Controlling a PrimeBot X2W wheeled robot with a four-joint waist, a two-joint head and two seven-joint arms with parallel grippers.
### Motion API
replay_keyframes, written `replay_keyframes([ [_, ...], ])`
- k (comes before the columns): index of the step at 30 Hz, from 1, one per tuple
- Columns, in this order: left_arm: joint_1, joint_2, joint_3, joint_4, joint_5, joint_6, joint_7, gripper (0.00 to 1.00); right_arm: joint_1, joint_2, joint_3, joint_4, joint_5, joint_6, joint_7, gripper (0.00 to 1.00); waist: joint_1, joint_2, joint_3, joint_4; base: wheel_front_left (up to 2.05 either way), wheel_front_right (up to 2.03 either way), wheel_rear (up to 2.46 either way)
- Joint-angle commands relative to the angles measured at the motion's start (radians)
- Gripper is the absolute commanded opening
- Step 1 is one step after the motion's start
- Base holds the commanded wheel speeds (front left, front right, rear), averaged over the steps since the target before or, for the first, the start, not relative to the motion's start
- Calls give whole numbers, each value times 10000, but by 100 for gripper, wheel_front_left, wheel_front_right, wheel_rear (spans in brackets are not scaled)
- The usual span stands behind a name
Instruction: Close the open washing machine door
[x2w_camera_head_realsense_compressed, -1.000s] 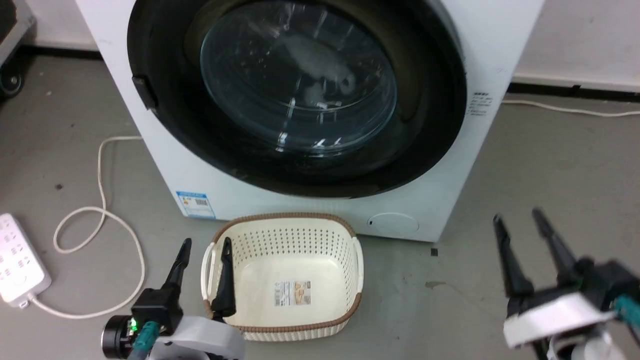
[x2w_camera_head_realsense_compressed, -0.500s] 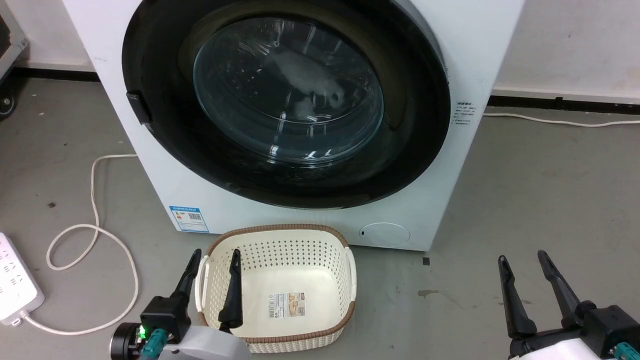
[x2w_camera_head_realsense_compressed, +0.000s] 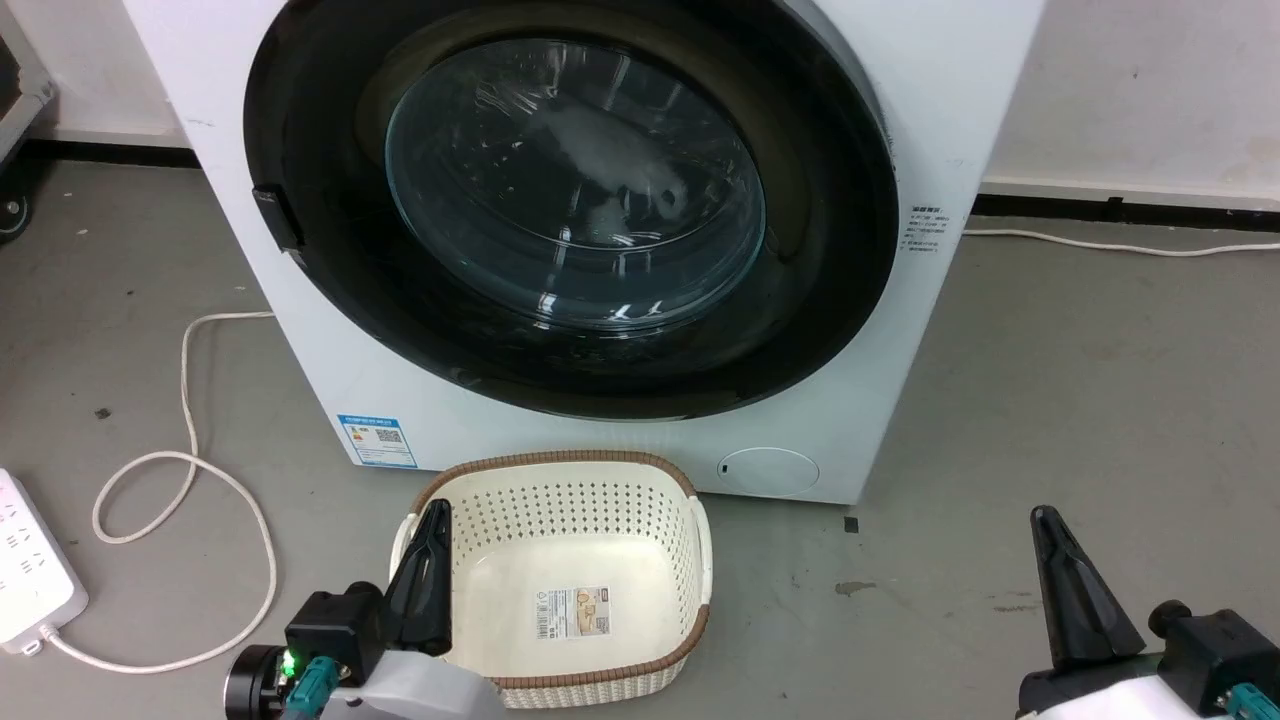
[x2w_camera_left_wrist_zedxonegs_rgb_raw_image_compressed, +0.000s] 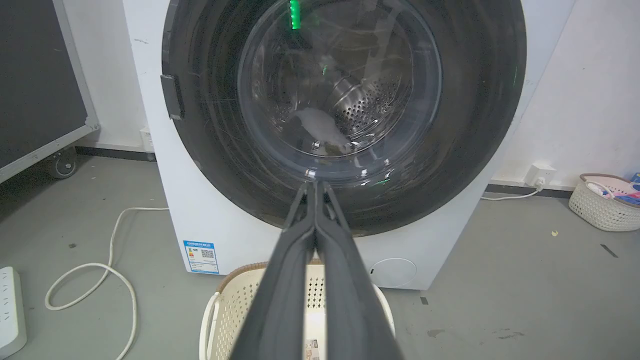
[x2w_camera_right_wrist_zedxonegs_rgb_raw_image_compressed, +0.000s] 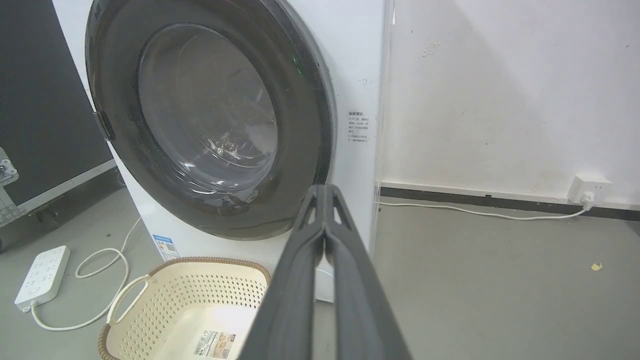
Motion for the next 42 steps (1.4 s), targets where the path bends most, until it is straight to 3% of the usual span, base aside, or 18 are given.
replay_keyframes([
  [1, 13, 2, 34, -50, 58, 7, 60, 0, -21, 2, 18, -18, -33, 0, 78, 0, 1, 0, -1, -4, 0, 0, 0],
  [42, 129, -20, 384, -596, 607, 74, 898, 0, -215, 18, 179, -165, -356, -3, 920, 0, 0, 0, -47, -92, 0, 0, 0],
])
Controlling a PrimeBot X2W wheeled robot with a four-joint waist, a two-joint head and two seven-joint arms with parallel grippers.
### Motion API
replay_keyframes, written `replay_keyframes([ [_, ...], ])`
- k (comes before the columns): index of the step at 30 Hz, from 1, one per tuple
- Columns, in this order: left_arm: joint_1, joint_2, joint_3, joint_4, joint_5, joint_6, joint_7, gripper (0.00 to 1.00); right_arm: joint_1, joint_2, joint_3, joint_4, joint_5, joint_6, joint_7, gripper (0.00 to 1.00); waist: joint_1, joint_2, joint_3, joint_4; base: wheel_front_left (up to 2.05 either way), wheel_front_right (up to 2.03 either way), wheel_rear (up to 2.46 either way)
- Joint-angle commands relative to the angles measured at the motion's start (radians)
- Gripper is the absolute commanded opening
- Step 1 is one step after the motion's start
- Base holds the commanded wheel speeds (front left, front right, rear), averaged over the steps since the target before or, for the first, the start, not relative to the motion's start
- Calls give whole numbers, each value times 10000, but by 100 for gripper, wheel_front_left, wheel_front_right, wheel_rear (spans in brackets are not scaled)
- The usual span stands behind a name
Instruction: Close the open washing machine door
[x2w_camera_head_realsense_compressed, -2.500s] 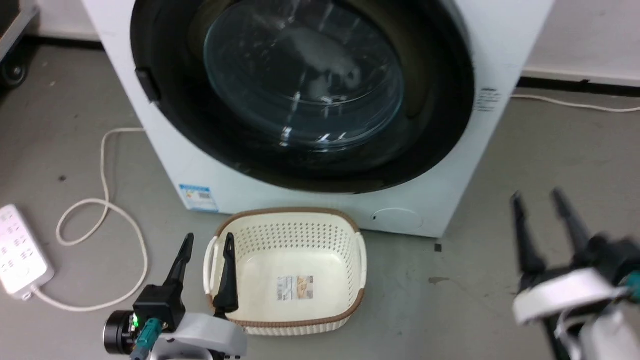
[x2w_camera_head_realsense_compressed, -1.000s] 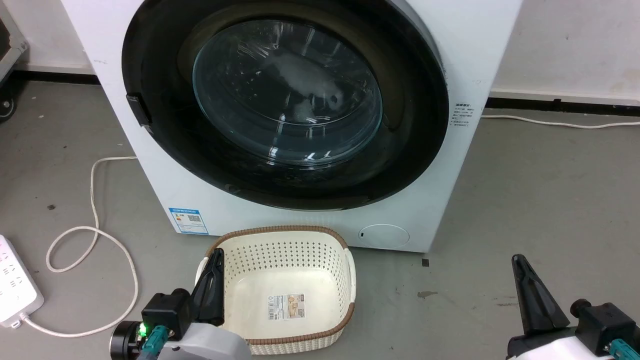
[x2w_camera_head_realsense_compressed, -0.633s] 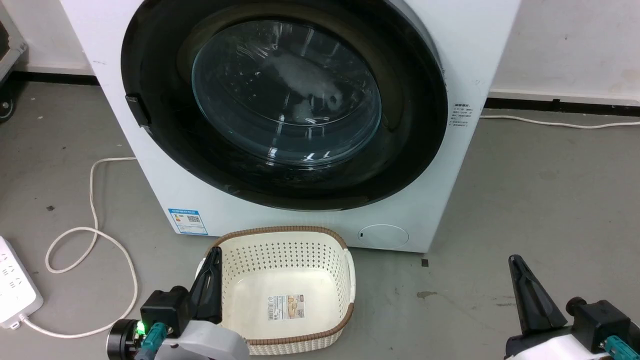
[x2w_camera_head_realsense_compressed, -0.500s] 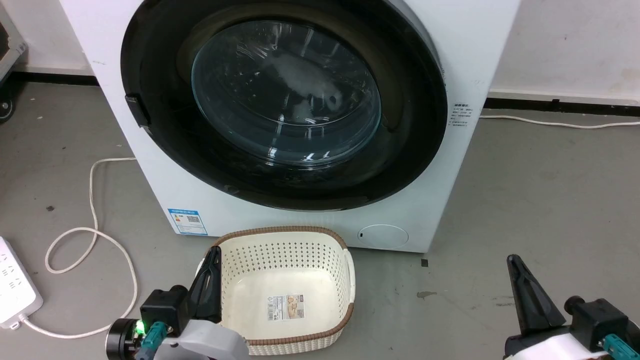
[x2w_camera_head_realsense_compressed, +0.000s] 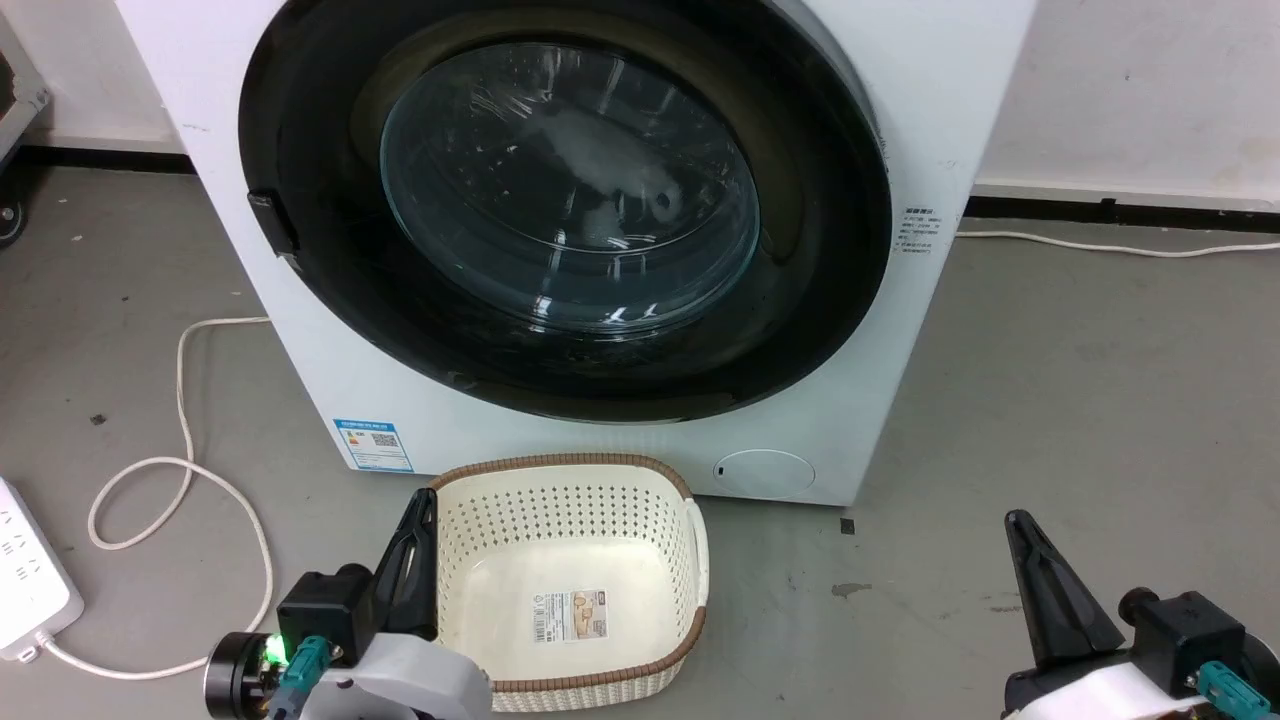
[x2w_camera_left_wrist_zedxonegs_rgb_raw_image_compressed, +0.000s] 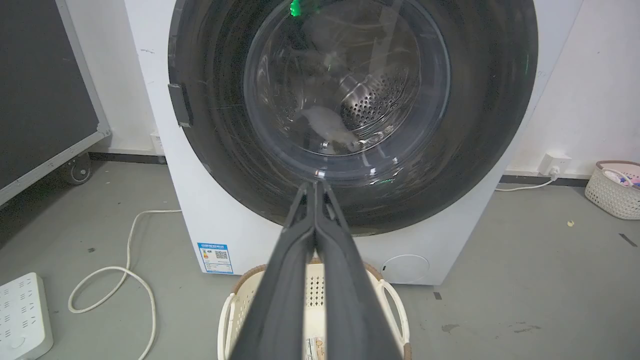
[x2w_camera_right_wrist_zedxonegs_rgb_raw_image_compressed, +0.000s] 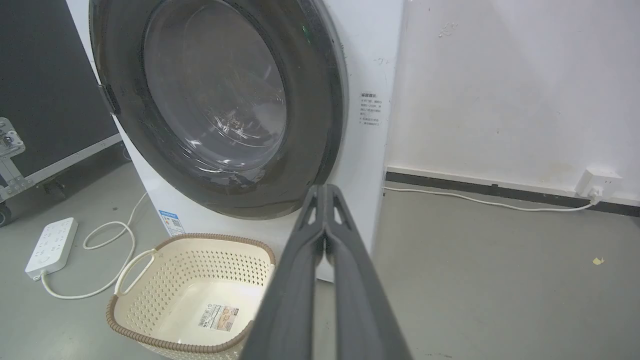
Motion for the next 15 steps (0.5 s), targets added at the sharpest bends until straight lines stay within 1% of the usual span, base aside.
replay_keyframes([
  [1, 128, 7, 50, -67, 90, 65, 48, 0, -131, 18, 9, -75, -70, -3, 49, 0, 0, -1, -1, -2, 0, 0, 0],
  [15, 173, -2, 186, -280, 304, 91, 375, 0, -207, 25, 72, -132, -196, -4, 377, 0, 0, -1, -19, -36, 0, 0, 0],
])
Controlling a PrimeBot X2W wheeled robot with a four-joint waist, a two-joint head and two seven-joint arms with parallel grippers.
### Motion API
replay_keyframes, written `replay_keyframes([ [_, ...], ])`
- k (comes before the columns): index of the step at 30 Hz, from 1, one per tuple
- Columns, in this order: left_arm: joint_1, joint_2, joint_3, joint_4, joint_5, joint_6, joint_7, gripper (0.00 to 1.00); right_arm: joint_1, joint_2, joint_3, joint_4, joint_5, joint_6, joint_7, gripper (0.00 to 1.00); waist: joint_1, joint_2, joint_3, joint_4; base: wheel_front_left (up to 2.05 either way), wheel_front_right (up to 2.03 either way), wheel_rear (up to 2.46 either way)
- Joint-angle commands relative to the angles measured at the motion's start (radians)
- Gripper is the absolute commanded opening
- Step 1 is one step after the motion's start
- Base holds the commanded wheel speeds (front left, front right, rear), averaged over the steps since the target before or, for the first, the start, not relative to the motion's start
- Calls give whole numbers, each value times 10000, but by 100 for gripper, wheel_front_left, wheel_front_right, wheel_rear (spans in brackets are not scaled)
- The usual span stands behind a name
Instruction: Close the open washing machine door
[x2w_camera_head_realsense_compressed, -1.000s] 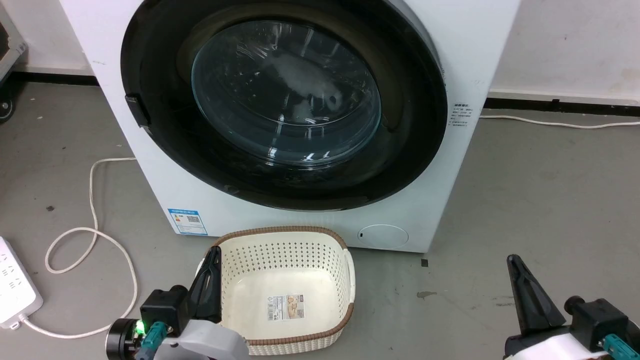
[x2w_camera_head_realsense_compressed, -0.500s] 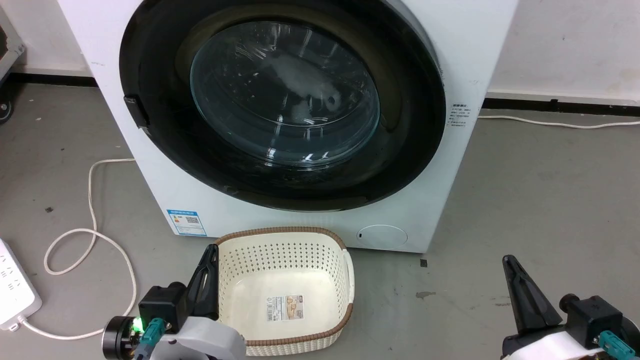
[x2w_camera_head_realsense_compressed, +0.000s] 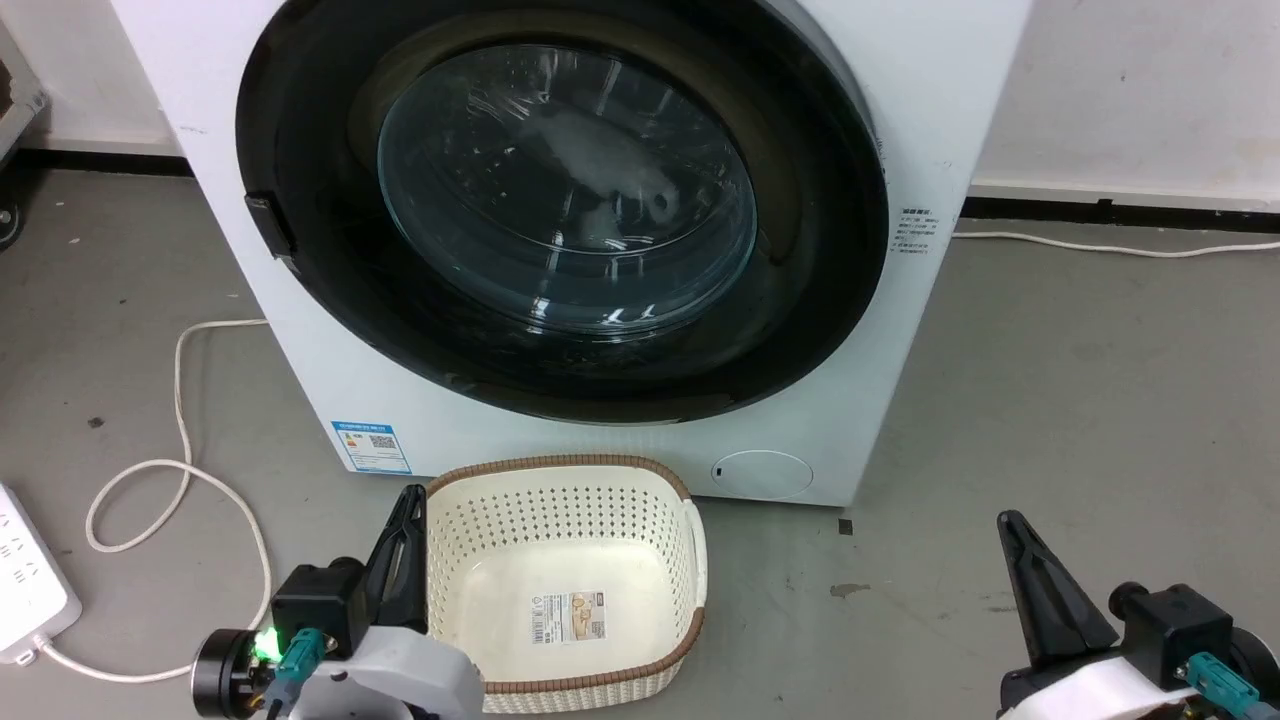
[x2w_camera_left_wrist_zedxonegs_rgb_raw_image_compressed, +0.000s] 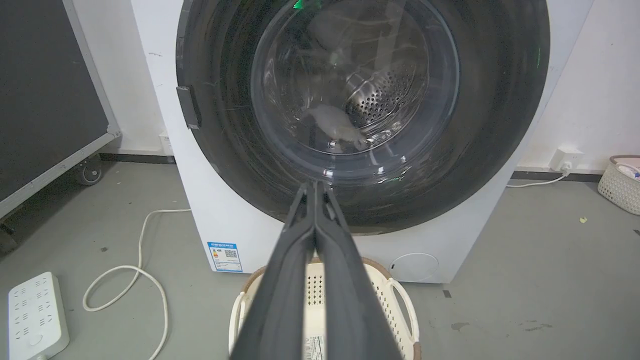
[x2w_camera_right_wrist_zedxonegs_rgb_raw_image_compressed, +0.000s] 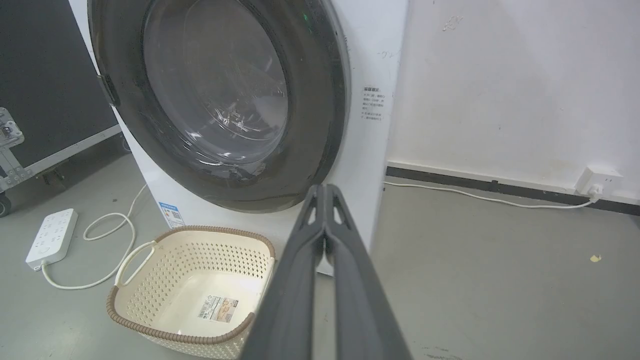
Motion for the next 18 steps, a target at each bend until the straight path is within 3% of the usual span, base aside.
replay_keyframes([
  [1, 172, 1, 38, -81, 128, 17, 61, 0, -176, 26, 26, -78, -108, -4, 64, 0, 0, 0, -2, -4, 0, 0, 0],
  [18, 223, -9, 191, -320, 369, 47, 428, 0, -261, 33, 97, -143, -249, -5, 433, 0, -1, 0, -22, -43, 0, 0, 0],
])
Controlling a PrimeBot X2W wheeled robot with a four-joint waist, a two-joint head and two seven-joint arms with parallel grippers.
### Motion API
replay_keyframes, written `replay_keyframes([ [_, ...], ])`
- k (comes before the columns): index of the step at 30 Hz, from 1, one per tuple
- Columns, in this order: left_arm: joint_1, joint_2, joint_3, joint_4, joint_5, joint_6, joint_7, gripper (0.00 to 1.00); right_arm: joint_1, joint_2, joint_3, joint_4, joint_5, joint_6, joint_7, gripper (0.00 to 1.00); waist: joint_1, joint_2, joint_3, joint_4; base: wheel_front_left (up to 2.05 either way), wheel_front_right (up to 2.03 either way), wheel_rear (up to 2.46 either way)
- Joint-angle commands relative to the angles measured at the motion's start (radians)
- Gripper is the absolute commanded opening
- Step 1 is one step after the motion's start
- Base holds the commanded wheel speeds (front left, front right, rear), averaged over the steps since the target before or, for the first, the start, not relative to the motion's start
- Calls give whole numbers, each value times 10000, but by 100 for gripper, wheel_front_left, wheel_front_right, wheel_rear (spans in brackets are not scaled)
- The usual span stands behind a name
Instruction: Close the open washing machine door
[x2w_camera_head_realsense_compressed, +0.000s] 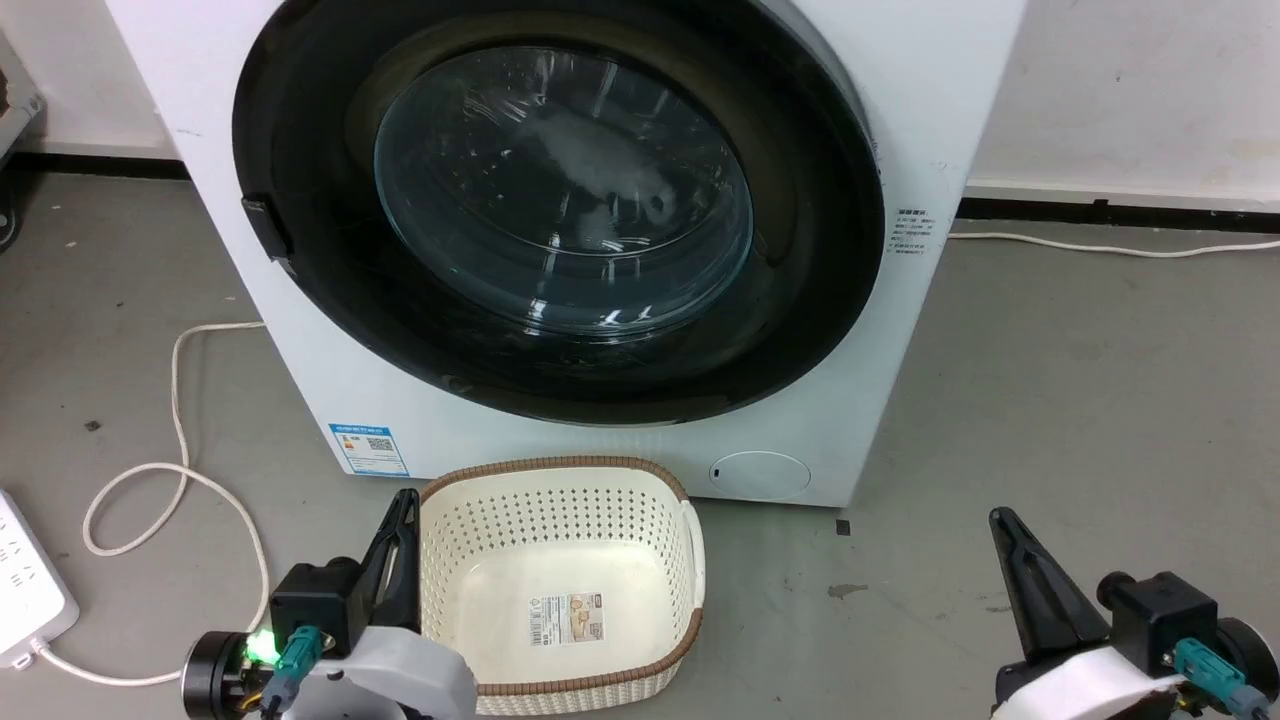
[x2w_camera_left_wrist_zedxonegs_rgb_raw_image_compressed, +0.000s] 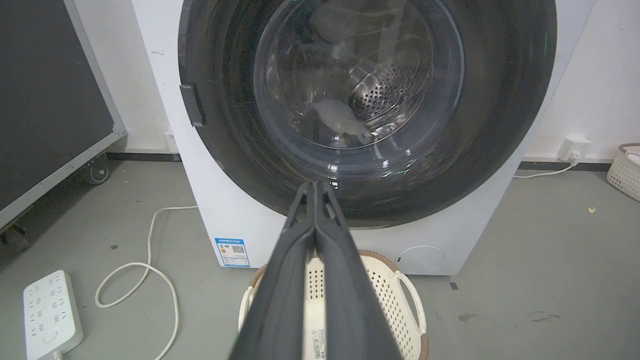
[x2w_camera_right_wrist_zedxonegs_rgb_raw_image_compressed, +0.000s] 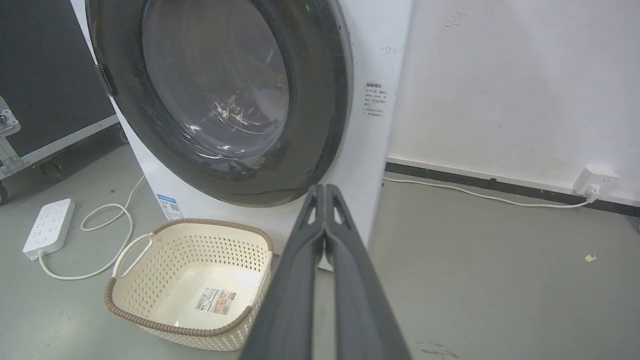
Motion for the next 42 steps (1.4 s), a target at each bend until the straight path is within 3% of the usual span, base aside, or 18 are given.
replay_keyframes([
  [1, 106, -3, 60, -88, 62, 39, 82, 0, -149, 32, 32, -87, -90, -5, 79, 0, -1, 0, -2, -3, 0, 0, 0],
  [42, 223, -25, 410, -635, 612, 105, 920, 0, -343, 48, 193, -234, -413, -7, 922, 0, -1, 0, -48, -91, 0, 0, 0],
])
